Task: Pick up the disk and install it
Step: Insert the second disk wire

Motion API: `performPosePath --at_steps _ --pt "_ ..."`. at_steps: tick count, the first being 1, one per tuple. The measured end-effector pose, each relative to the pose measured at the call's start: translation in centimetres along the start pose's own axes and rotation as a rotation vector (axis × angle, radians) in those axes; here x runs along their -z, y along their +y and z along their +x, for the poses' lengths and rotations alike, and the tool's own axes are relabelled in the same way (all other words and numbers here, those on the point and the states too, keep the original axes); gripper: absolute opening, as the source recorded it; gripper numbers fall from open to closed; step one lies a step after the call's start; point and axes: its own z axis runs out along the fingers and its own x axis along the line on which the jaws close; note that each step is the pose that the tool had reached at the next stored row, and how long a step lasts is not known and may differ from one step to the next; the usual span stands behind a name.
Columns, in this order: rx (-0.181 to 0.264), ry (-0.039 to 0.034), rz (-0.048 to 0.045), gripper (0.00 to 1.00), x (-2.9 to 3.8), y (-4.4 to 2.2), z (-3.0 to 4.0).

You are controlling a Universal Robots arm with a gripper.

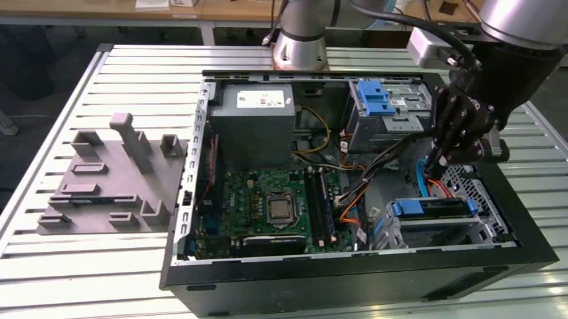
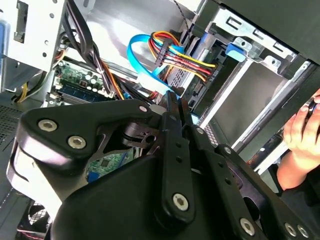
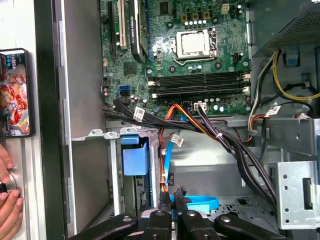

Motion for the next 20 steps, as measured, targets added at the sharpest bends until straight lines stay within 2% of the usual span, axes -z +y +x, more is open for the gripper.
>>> performPosePath --at_steps 12,16,20 --pt "0.000 0.0014 0.0053 0.17 -1.17 -0.12 1.11" --pt "0.000 0.0010 0.0120 0.17 -1.32 -0.13 1.38" --pt "0.001 0.0009 0.0140 0.17 -1.40 -0.10 1.49"
